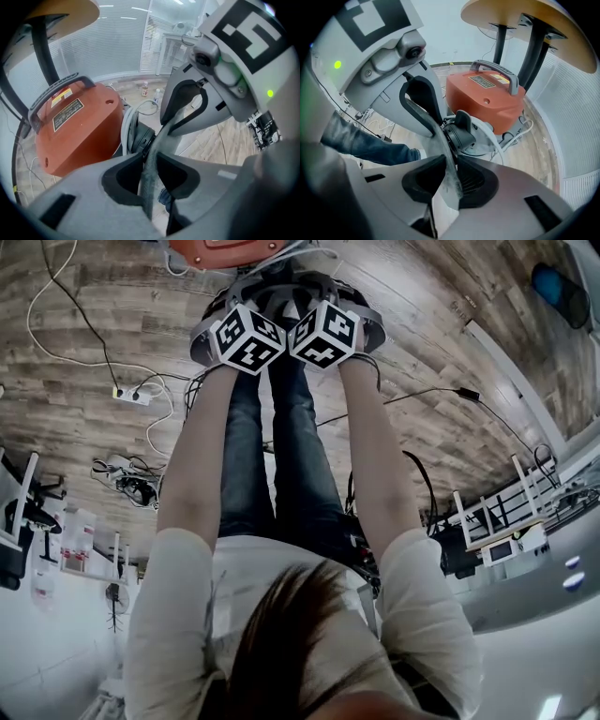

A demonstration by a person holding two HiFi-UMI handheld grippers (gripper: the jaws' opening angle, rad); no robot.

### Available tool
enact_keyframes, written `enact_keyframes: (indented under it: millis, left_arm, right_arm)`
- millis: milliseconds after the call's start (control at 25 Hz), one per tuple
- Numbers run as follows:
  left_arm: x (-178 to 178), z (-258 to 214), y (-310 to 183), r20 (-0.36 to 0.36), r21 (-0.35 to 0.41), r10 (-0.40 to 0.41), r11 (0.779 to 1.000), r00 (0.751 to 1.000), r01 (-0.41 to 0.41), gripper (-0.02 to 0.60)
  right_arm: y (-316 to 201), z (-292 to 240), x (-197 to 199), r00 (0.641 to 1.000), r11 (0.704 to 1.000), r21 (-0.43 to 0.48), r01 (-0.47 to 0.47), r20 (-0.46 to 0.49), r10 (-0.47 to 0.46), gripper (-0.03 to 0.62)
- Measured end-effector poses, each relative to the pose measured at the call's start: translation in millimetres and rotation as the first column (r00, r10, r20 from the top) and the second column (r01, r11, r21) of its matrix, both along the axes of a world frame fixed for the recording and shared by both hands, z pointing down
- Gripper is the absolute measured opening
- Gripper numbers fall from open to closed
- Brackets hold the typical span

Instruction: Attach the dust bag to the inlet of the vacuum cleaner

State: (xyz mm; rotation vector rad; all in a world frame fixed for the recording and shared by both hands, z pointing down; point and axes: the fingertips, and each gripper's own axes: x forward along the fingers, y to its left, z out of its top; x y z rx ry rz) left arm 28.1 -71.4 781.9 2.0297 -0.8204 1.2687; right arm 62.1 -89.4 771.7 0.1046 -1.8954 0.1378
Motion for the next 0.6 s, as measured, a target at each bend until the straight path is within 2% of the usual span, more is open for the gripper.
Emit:
enact_keyframes:
  millis: [120, 320, 600]
  left_arm:
    - [-1.2, 1.8, 0.8, 0.001, -0.002, 0.000, 1.000, 1.000, 0.000, 0.106]
    - [-3.7, 1.4, 1.1, -0.032, -0.018, -0.060, 0.998, 0.998, 0.060, 0.153]
    - [-3.4, -2.2, -0.7, -0.058, -0.023, -0.091, 0.996, 0.994, 0.090, 0.181]
  right_arm:
    - [0.0, 0.2, 0.3, 1.000, 1.000, -0.022, -0.022, 0.016, 0.022, 0.102]
    - [-2.5, -0.7, 4.0, 0.998, 0.997, -0.063, -0.052, 0.024, 0.053, 0.154]
    - [0.3, -4.7, -1.1, 0.998, 0.995, -0.083, -0.053, 0.039, 0.057, 0.176]
